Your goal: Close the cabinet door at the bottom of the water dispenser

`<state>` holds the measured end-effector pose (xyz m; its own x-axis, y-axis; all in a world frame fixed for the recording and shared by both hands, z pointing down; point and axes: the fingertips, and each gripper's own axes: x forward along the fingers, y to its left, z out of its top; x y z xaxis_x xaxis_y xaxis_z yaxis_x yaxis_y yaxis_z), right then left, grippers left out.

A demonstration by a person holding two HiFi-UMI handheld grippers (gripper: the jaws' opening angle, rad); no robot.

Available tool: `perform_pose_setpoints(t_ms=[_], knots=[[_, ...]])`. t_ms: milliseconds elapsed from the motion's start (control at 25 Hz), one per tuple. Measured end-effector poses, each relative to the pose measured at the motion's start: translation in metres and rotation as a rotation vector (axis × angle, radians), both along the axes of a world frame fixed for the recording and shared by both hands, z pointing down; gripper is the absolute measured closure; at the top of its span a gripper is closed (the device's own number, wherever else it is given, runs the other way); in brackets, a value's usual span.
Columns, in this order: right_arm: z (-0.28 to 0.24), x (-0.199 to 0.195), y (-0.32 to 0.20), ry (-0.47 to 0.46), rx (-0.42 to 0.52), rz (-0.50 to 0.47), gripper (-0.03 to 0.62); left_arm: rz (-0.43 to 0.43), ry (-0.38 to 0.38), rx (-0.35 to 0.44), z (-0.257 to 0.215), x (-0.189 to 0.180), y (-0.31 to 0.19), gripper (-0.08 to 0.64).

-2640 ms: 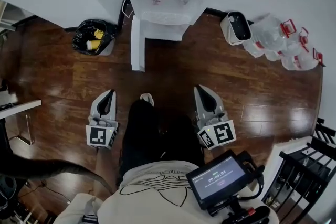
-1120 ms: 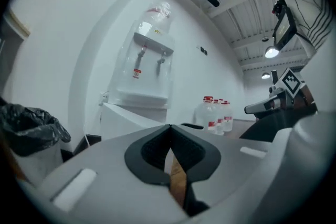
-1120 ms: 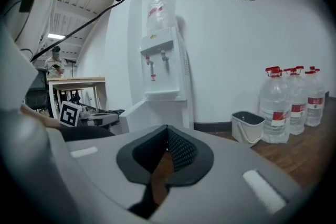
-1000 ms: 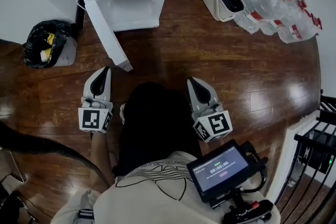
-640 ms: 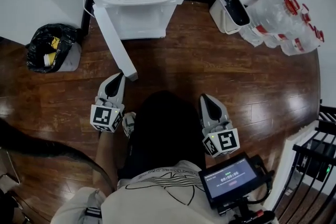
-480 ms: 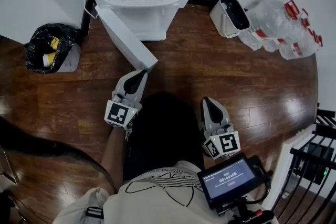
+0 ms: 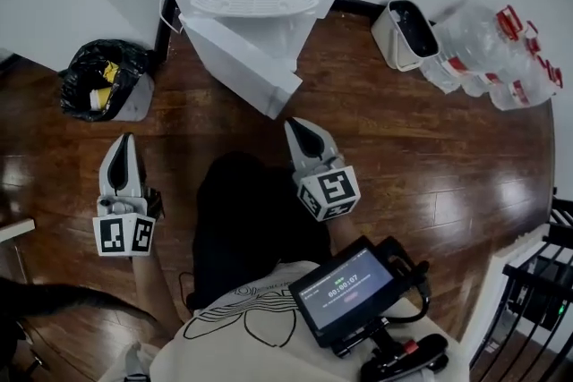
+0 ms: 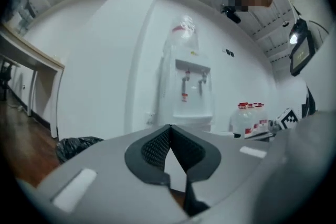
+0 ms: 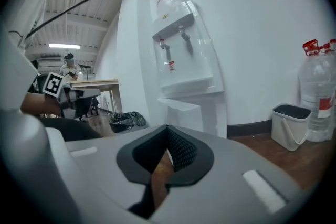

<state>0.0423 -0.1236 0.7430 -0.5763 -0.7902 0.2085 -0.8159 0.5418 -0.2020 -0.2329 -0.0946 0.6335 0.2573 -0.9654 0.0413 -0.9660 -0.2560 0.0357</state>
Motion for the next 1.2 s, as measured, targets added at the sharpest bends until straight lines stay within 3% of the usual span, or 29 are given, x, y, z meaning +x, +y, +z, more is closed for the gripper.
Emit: perform_pose_setpoints(t_ms=[80, 240, 360, 480, 760, 920, 1000, 1200], knots=[[0.003, -0.016, -0.013, -0.023, -0.019, 0.029, 0.591, -0.059, -0.012, 0.001, -0.005, -0.018, 0.014, 0.54], [0.013, -0.013, -0.045, -0.022, -0.047, 0.148, 0.591, -0.096, -0.068, -0.094, 0.022, -0.033, 0.038, 0.54], [0.023, -0.013, -0.063, 0.011, -0.053, 0.171, 0.591, -0.122, -0.037, -0.136, 0.04, -0.047, 0.054, 0.54], [0.025, 0.0, -0.091, 0.048, -0.015, 0.224, 0.591, -0.136, -0.016, -0.151, 0.053, -0.05, 0.062, 0.54], [0.029, 0.045, -0.175, 0.041, -0.011, 0.358, 0.591, -0.145, -0.01, -0.152, 0.069, -0.053, 0.066, 0.54], [0.028, 0.053, -0.216, 0.035, -0.074, 0.347, 0.584, -0.164, -0.014, -0.17, 0.068, -0.059, 0.073, 0.54], [0.027, 0.053, -0.217, 0.061, -0.052, 0.316, 0.586, -0.177, -0.012, -0.156, 0.072, -0.067, 0.077, 0.54], [0.019, 0.038, -0.169, 0.011, 0.008, 0.253, 0.589, -0.193, -0.002, -0.153, 0.076, -0.069, 0.078, 0.54]])
